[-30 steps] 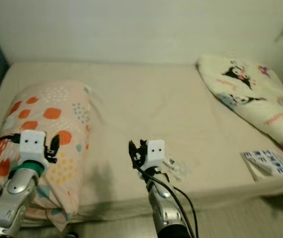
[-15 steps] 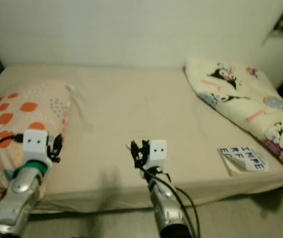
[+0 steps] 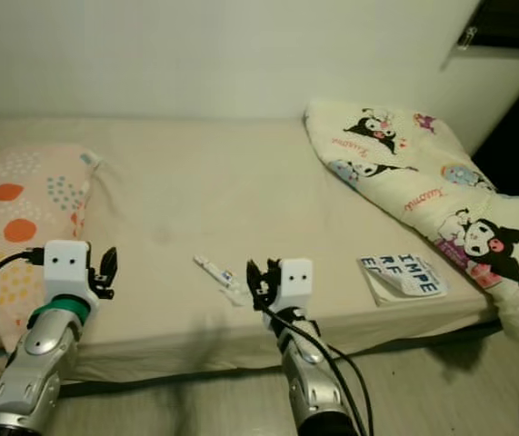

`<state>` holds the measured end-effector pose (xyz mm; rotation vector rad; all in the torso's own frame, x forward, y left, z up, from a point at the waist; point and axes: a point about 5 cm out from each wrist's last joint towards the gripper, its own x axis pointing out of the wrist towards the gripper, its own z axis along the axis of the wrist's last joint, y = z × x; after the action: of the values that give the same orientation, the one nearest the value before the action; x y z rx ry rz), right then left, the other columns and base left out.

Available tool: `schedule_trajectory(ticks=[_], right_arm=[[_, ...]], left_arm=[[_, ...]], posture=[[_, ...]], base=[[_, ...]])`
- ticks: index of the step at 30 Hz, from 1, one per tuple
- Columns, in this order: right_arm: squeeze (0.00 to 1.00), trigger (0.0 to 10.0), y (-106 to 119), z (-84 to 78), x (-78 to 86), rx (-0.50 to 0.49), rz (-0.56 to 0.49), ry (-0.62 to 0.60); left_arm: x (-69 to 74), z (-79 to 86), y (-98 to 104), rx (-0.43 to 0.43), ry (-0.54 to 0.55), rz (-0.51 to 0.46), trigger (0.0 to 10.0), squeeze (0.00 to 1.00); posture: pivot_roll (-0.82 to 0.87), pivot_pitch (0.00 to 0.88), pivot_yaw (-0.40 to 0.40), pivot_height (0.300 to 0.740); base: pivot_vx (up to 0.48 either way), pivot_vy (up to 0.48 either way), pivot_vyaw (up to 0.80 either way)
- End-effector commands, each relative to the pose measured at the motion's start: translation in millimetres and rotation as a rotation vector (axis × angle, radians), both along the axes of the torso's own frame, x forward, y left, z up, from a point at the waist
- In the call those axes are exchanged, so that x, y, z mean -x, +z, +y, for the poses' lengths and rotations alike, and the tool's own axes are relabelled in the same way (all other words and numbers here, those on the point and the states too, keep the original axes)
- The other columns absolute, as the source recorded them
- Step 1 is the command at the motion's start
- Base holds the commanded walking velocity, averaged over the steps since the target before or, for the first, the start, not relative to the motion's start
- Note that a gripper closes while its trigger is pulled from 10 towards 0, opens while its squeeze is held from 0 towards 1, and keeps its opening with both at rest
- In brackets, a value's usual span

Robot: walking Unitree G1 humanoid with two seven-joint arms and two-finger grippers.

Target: Clean up the room

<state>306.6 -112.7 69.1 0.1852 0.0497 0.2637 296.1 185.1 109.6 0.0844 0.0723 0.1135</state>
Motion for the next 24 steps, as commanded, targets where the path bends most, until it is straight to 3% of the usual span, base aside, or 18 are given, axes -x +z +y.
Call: schedule_trajectory(ticks=[1, 10, 24], right_arm=[[0.0, 10.0, -3.7, 0.8, 2.2, -0.007, 0.014, 0.002], [0.0, 10.0, -3.2, 0.8, 2.2, -0.003, 0.006, 0.005], [0.0, 10.0, -4.0, 2.5, 2.7, 0.002, 0.008, 0.012]], left_arm=[[2.1, 3.4, -7.3, 0.006, 0.02, 0.028, 10.0, 0.0], [0.1, 1.8, -7.2, -0.01, 0.009, 0.028, 10.0, 0.0], [0.2, 3.6, -8.8, -0.028, 0.025, 0.025, 10.0, 0.0]], posture=[[0.12, 0.028, -0.045, 0.723], [0.11, 0.026, -0.044, 0.723], [0.11, 0.026, -0.044, 0.723]], base=[[0.0, 0.0, 0.0], [0.0, 0.0, 0.0], [0.0, 0.0, 0.71]])
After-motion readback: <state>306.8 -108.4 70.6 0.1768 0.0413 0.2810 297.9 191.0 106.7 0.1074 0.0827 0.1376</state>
